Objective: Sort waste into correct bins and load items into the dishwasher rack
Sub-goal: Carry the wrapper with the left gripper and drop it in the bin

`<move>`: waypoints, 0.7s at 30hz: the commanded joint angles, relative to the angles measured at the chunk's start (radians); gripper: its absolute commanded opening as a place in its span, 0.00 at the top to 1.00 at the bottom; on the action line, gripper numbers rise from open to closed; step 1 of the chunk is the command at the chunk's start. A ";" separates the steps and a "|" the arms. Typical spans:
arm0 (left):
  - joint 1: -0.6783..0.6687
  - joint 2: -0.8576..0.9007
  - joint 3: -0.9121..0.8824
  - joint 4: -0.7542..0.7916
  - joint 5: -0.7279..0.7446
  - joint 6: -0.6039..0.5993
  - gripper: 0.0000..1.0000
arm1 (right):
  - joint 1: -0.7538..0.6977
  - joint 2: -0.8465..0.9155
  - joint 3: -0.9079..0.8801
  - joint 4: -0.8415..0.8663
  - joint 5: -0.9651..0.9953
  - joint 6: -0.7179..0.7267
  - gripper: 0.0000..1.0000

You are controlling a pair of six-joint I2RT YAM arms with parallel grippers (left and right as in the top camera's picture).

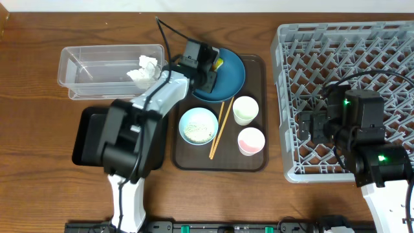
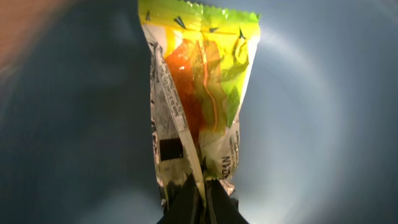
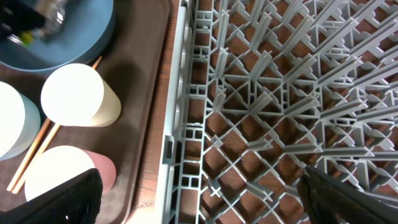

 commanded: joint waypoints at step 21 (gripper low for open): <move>0.426 -0.280 0.000 -0.184 -0.073 -0.046 0.93 | 0.007 -0.010 0.020 0.000 0.000 0.011 0.01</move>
